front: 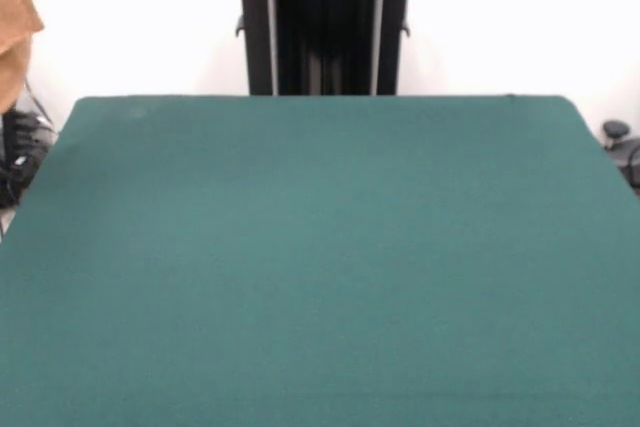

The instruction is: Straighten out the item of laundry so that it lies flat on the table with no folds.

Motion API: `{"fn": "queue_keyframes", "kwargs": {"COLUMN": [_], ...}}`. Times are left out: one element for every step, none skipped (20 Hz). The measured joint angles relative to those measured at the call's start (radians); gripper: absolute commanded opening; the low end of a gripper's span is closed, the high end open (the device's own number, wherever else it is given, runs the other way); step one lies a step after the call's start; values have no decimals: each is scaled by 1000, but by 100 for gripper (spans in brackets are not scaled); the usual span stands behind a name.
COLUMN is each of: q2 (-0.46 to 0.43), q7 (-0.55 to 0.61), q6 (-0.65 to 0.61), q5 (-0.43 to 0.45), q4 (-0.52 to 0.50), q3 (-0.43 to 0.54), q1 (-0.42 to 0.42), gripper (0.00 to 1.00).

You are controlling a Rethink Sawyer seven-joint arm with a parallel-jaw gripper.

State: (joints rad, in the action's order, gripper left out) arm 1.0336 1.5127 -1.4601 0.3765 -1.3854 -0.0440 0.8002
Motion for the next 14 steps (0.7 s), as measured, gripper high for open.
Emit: {"fn": "queue_keyframes", "kwargs": {"q2": [0,0,0,0,0,0,1,2,5,11,14,16,18,19], "q7": [0,0,0,0,0,0,0,0,0,0,0,0,0,0], "q6": [0,0,0,0,0,0,0,0,0,0,0,0,0,1], "q5": [1,1,2,2,2,2,3,4,4,5,6,6,7,6], "q4": [0,0,0,0,0,0,0,0,-2,-7,-9,-13,-17,-22], "q3": [2,5,8,10,10,10,10,10,10,10,10,9,8,8], "q1": [3,5,5,4,3,2,-2,-6,-14,-31,-41,-55,-70,-86], "gripper": [0,0,0,0,0,0,0,0,0,0,0,0,0,0]}}
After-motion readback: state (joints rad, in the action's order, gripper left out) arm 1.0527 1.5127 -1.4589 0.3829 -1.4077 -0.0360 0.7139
